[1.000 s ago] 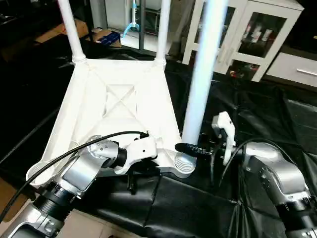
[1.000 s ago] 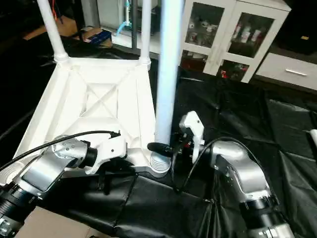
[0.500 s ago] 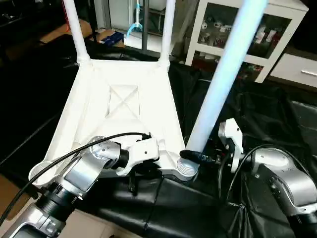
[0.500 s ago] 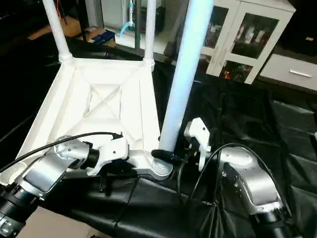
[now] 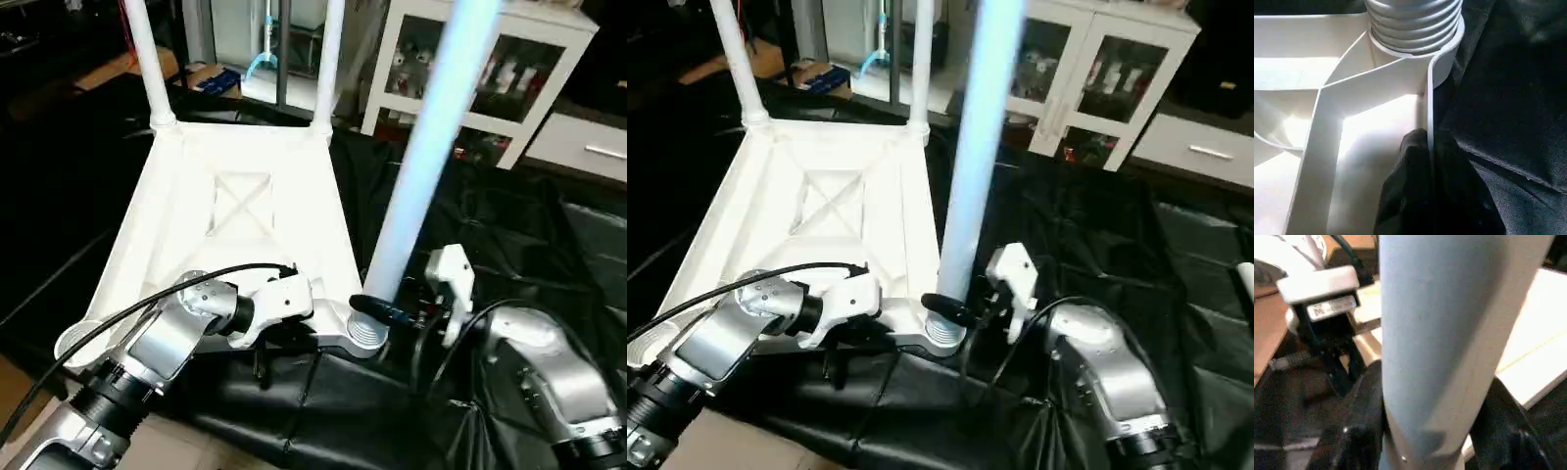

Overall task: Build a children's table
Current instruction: Insert table leg to table base

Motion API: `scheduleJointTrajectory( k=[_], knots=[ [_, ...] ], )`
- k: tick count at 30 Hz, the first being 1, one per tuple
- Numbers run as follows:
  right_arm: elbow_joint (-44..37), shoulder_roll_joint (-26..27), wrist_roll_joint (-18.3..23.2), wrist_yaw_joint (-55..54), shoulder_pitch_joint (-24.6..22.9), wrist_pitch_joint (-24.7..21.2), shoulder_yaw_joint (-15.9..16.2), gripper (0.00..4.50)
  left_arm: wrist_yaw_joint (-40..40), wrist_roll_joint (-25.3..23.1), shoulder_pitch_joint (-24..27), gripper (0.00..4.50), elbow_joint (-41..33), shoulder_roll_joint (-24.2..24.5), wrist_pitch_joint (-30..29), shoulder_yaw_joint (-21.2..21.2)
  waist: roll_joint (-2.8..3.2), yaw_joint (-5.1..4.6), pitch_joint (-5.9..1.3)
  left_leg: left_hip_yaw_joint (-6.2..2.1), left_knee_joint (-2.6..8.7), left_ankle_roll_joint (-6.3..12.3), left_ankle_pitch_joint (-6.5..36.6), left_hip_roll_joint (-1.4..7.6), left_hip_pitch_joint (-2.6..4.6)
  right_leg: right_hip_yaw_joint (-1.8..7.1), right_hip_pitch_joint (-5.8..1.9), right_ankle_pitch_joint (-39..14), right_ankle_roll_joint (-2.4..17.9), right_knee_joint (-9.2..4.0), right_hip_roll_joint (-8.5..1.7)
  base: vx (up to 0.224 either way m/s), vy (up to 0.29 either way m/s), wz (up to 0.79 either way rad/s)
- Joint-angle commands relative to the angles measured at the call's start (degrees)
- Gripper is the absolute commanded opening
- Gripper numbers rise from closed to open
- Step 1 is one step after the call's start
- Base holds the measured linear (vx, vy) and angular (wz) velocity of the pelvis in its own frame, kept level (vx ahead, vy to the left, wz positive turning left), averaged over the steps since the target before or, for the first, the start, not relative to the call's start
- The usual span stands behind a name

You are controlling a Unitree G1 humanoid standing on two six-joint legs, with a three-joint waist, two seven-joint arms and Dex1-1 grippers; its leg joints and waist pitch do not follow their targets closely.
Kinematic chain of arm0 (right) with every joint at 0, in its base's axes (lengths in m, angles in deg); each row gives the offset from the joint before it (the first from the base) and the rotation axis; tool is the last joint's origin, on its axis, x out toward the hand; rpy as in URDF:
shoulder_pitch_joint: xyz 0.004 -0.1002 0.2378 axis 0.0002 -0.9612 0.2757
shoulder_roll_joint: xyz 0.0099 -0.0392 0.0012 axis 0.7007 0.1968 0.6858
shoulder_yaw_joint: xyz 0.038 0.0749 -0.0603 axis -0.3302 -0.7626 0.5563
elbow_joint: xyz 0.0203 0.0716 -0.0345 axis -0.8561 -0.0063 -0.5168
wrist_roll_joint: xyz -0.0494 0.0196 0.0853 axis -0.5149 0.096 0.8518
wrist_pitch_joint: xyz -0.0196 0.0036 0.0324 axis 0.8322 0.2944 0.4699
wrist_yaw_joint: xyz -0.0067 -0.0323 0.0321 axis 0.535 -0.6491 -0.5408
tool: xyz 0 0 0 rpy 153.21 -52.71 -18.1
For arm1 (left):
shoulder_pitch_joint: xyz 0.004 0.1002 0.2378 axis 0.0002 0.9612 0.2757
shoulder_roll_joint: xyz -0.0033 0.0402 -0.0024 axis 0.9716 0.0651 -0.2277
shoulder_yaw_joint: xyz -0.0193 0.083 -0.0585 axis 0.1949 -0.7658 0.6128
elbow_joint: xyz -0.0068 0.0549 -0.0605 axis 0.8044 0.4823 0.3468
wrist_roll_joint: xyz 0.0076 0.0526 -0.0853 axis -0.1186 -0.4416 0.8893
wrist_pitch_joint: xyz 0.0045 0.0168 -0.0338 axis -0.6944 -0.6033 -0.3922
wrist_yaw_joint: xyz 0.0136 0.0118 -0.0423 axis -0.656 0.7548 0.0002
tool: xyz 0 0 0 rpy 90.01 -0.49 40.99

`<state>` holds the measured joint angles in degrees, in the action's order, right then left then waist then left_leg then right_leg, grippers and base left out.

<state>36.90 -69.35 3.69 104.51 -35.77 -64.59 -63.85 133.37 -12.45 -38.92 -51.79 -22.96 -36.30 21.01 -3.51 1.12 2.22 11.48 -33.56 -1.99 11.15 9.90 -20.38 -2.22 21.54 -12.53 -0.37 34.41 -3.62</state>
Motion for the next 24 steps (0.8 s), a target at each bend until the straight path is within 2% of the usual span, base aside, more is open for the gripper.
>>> scheduleJointTrajectory(
  k=[1,3,4,6,8,12,14,15,18,19,20,24],
  knots=[
    [9.4,-0.9,-5.6,-4.9,-1.4,-3.0,-0.8,1.83,1.1,1.3,1.3,0.00,0.7,-0.4,0.3,-0.9,0.41,-0.89,-0.75,-3.01,5.47,-3.11,26.3,4.02,0.87,2.88,0.51,-28.6,6.8,-6.08,-4.89,0.000,0.000,0.00],
    [9.4,-0.6,-4.7,-4.8,-0.6,-3.6,-1.1,1.83,1.3,1.4,1.4,0.00,0.6,-0.4,0.4,-0.9,0.45,-1.38,-0.76,-3.13,5.54,-3.39,27.8,4.03,1.04,2.78,0.67,-28.6,7.0,-6.11,-4.80,0.000,0.000,0.00],
    [9.4,-0.5,-4.3,-4.2,0.5,-4.1,-0.9,1.83,1.4,1.4,1.4,0.00,0.6,-0.3,0.5,-0.9,0.56,-1.68,-0.67,-3.26,5.63,-3.55,28.5,4.02,0.85,2.77,0.63,-28.8,7.1,-6.17,-4.81,0.000,0.000,0.00],
    [9.0,-0.7,-3.8,-3.0,1.0,-4.5,-0.3,1.83,1.4,1.4,1.3,0.00,0.7,-0.3,0.5,-0.9,0.55,-1.81,-0.65,-3.35,5.69,-3.63,29.0,3.99,0.80,2.73,0.59,-29.2,7.0,-6.22,-4.86,0.000,0.000,0.00],
    [8.3,-1.3,-3.1,-1.0,1.3,-5.2,0.7,1.83,1.5,1.4,1.2,0.00,0.8,-0.4,0.5,-0.9,0.50,-1.92,-0.59,-3.29,5.65,-3.59,29.5,4.02,1.00,2.87,0.86,-29.4,7.0,-6.39,-4.93,0.000,0.000,0.00],
    [6.5,-2.9,-1.5,3.4,1.3,-7.8,2.6,1.83,1.5,1.5,1.1,0.00,0.7,-0.5,0.4,-0.9,0.49,-1.73,-0.75,-2.94,5.55,-2.92,27.5,4.14,1.12,3.09,0.82,-26.4,7.8,-6.27,-4.89,0.000,0.000,0.00],
    [6.6,-3.8,-1.5,4.9,1.5,-9.2,3.6,1.83,1.5,1.5,1.1,0.00,0.8,-0.5,0.4,-0.9,0.48,-1.47,-0.85,-2.64,5.47,-2.18,25.1,4.15,1.00,3.20,0.59,-23.1,8.9,-5.98,-4.84,0.000,0.000,0.00],
    [6.9,-4.3,-1.9,5.5,1.5,-9.4,4.1,1.83,1.5,1.5,1.1,0.00,0.8,-0.5,0.5,-0.9,0.52,-1.24,-0.99,-2.49,5.43,-1.86,23.5,4.18,0.96,3.20,0.41,-21.2,9.4,-5.81,-4.83,0.000,0.000,0.00],
    [9.5,-3.9,-3.3,4.7,0.6,-7.4,4.2,1.83,1.3,1.4,1.2,0.00,0.8,-0.4,0.7,-0.8,0.38,-0.90,-0.91,-1.99,5.22,-1.20,21.8,4.14,1.20,3.37,0.56,-19.1,10.5,-5.72,-4.78,0.000,0.000,0.00],
    [11.2,-3.4,-4.1,3.4,0.2,-6.0,3.8,1.83,1.1,1.3,1.2,0.00,1.0,-0.5,0.9,-0.7,0.37,-0.88,-0.78,-2.00,5.21,-1.22,22.3,4.13,1.19,3.39,0.60,-20.7,10.5,-5.87,-4.88,0.000,0.000,0.00],
    [11.9,-3.2,-4.4,2.8,-0.1,-5.3,3.7,1.83,1.0,1.3,1.2,0.00,0.9,-0.6,0.9,-0.7,0.04,-0.90,-0.68,-2.14,5.23,-1.23,23.2,4.09,1.18,3.33,0.53,-23.6,9.9,-6.05,-5.03,0.000,0.000,0.00],
    [12.9,-2.3,-5.2,1.4,-1.8,-3.1,3.3,1.83,0.6,1.1,1.2,0.00,0.9,-0.7,1.2,-0.5,0.03,-1.18,-0.56,-2.73,5.55,-1.96,25.3,4.17,1.13,3.15,0.65,-29.5,7.7,-6.52,-5.10,0.000,0.000,0.00]
  ],
)
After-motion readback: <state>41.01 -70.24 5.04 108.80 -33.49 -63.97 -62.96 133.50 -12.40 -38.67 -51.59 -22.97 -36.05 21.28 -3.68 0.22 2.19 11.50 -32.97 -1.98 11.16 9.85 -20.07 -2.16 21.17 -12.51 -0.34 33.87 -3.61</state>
